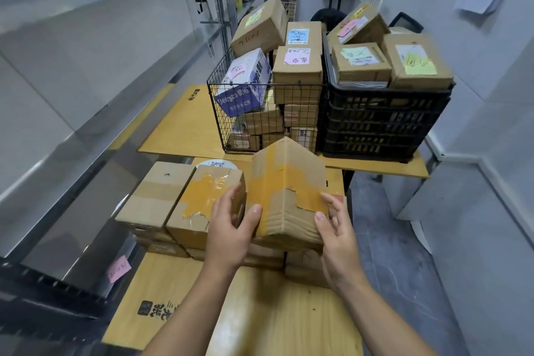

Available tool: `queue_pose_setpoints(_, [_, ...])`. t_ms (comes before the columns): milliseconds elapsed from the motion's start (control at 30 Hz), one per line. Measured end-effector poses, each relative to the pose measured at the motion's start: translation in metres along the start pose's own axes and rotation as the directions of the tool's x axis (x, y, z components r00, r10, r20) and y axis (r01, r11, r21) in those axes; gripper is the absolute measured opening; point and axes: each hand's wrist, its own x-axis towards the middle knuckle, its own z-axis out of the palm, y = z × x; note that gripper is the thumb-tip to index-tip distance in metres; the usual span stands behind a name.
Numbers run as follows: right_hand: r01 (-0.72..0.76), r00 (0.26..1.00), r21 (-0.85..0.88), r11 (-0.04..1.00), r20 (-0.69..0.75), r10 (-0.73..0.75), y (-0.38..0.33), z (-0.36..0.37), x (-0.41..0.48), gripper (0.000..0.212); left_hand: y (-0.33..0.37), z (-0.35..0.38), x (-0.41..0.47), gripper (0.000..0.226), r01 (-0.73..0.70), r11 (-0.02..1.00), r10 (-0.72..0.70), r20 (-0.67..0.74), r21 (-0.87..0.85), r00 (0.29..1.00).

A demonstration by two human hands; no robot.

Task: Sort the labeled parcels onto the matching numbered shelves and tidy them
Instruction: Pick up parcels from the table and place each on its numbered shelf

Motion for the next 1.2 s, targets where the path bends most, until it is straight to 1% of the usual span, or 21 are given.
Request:
queue_pose_setpoints(67, [-0.039, 0.999, 0.054, 0.998, 0.040, 0.037, -0.004, -0.003, -0.005, 0.037, 0.005, 0.002, -0.002, 0.063, 0.122, 0.968, -0.096, 0.127, -0.220, 0.987])
queue_pose_setpoints(100, [-0.053, 0.997, 0.032, 0.998, 0.061, 0.051, -0.006, -0.004, -0.007, 0.037, 0.008, 0.004, -0.006, 0.062, 0.142, 0.947, -0.096, 0.169, -0.287, 0.981])
queue_pose_setpoints(133, [-0.055, 0.996, -0.027, 0.998, 0.070, 0.056, -0.008, -0.005, -0.008, 0.035, 0.011, 0.006, -0.009, 0.063, 0.121, 0.947, -0.071, 0.174, -0.297, 0.982])
queue_pose_setpoints(200, [-0.020, 0.995, -0.204, 0.979, 0.088, 0.039, -0.012, -0.009, -0.008, 0.030, 0.011, 0.007, -0.015, 0.069, 0.019, 0.976, 0.012, 0.140, -0.216, 0.990])
queue_pose_setpoints(233, [-0.002, 0.993, -0.269, 0.963, 0.113, 0.033, -0.014, -0.011, -0.008, 0.040, 0.011, 0.006, -0.017, 0.071, -0.028, 0.986, 0.051, 0.138, -0.164, 0.989])
queue_pose_setpoints(267, [-0.002, 0.989, -0.270, 0.963, 0.140, 0.041, -0.015, -0.011, -0.009, 0.046, 0.011, 0.006, -0.018, 0.070, -0.071, 0.991, 0.088, 0.153, -0.112, 0.984])
queue_pose_setpoints(333, [-0.019, 0.985, -0.148, 0.989, 0.168, 0.044, -0.018, -0.009, -0.014, 0.042, 0.014, 0.005, -0.024, 0.063, -0.158, 0.987, 0.162, 0.191, -0.033, 0.968])
queue_pose_setpoints(367, [-0.010, 0.990, -0.089, 0.996, 0.142, 0.023, -0.021, -0.008, -0.017, 0.046, 0.017, 0.004, -0.027, 0.058, -0.187, 0.982, 0.189, 0.190, -0.026, 0.964])
queue_pose_setpoints(433, [-0.037, 0.997, 0.076, 0.996, 0.067, 0.032, -0.020, -0.010, -0.016, 0.076, 0.021, 0.000, -0.031, 0.048, -0.171, 0.982, 0.179, 0.118, -0.079, 0.977])
queue_pose_setpoints(500, [-0.120, 0.992, 0.255, 0.959, 0.063, 0.108, -0.020, -0.012, -0.016, 0.097, 0.017, -0.006, -0.030, 0.046, -0.150, 0.988, 0.151, 0.036, -0.023, 0.988])
queue_pose_setpoints(533, [-0.156, 0.987, 0.307, 0.939, 0.085, 0.136, -0.021, -0.014, -0.016, 0.095, 0.015, -0.010, -0.030, 0.049, -0.140, 0.990, 0.140, 0.021, 0.023, 0.990])
queue_pose_setpoints(567, [-0.195, 0.979, 0.336, 0.921, 0.115, 0.166, -0.022, -0.014, -0.017, 0.085, 0.013, -0.011, -0.031, 0.054, -0.116, 0.993, 0.115, 0.021, 0.020, 0.993])
queue_pose_setpoints(633, [-0.251, 0.965, 0.366, 0.896, 0.164, 0.204, -0.022, -0.010, -0.021, 0.058, 0.014, -0.014, -0.038, 0.064, -0.030, 0.991, 0.037, 0.050, -0.131, 0.998])
queue_pose_setpoints(700, [-0.266, 0.959, 0.346, 0.900, 0.186, 0.212, -0.023, -0.004, -0.023, 0.054, 0.014, -0.017, -0.047, 0.067, 0.011, 0.966, 0.008, 0.070, -0.257, 0.997])
queue_pose_setpoints(767, [-0.221, 0.968, 0.278, 0.935, 0.177, 0.176, -0.026, 0.002, -0.024, 0.052, 0.013, -0.023, -0.053, 0.066, -0.004, 0.961, 0.014, 0.035, -0.278, 0.999])
queue_pose_setpoints(800, [-0.167, 0.978, 0.219, 0.961, 0.157, 0.134, -0.028, 0.006, -0.025, 0.046, 0.013, -0.027, -0.056, 0.066, -0.017, 0.964, 0.020, 0.006, -0.267, 1.000])
queue_pose_setpoints(867, [-0.001, 0.995, 0.007, 1.000, 0.103, 0.000, -0.031, 0.011, -0.027, 0.038, 0.012, -0.035, -0.062, 0.064, -0.036, 0.971, 0.024, -0.055, -0.237, 0.998])
queue_pose_setpoints(933, [0.125, 0.985, -0.175, 0.977, 0.139, -0.101, -0.035, 0.017, -0.030, 0.043, 0.012, -0.043, -0.070, 0.061, -0.040, 0.976, 0.014, -0.120, -0.214, 0.993])
queue_pose_setpoints(1000, [0.144, 0.971, -0.183, 0.973, 0.218, -0.103, -0.037, 0.025, -0.035, 0.041, 0.010, -0.052, -0.078, 0.061, -0.050, 0.977, 0.015, -0.165, -0.206, 0.986])
queue_pose_setpoints(1100, [0.108, 0.937, -0.166, 0.980, 0.346, -0.045, -0.039, 0.039, -0.045, 0.028, 0.008, -0.068, -0.094, 0.065, -0.067, 0.986, 0.032, -0.224, -0.150, 0.974])
queue_pose_setpoints(1200, [0.153, 0.874, -0.173, 0.973, 0.483, -0.051, -0.040, 0.058, -0.058, 0.061, 0.011, -0.087, -0.114, 0.057, -0.102, 0.994, 0.086, -0.308, -0.036, 0.948])
